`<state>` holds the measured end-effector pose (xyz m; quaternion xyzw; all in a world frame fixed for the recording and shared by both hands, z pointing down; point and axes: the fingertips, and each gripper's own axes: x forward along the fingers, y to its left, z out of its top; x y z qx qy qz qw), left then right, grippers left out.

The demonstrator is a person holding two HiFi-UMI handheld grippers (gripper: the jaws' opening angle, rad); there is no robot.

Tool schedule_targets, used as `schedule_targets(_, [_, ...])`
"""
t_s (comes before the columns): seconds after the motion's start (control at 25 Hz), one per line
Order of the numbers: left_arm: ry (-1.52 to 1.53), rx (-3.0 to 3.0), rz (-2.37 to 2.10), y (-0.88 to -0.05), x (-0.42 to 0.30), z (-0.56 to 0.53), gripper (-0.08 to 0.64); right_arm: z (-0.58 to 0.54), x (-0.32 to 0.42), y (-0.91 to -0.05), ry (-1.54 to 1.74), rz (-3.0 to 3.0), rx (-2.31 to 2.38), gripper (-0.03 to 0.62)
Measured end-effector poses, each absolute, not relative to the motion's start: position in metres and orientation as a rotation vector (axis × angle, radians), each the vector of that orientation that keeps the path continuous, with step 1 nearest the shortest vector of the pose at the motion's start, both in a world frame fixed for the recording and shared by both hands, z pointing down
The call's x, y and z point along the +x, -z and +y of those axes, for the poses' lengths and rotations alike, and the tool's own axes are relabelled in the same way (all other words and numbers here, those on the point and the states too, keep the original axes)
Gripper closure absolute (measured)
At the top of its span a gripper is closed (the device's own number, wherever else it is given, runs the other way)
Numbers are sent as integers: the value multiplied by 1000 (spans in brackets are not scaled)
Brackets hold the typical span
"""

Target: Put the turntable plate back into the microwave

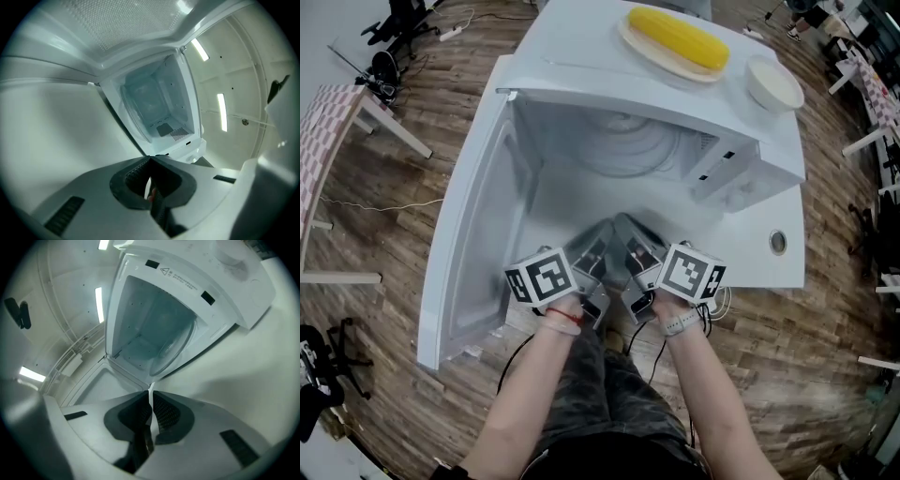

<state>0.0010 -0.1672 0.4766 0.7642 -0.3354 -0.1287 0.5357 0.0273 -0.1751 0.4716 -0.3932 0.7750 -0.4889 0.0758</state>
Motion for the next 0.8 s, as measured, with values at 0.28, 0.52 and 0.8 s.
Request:
schedule_targets(0.28, [276, 1844, -817, -474, 1, -149, 548, -155, 25, -467, 1416, 2416, -1196, 548])
schedule_targets(0.52, [276, 1845, -821, -473, 0, -135, 548, -142, 23, -465, 1393, 2460, -1198, 549])
schedule_targets(0.8, [271, 1840, -833, -473, -3, -122, 548, -128, 18, -463, 1374, 2504, -1199, 551])
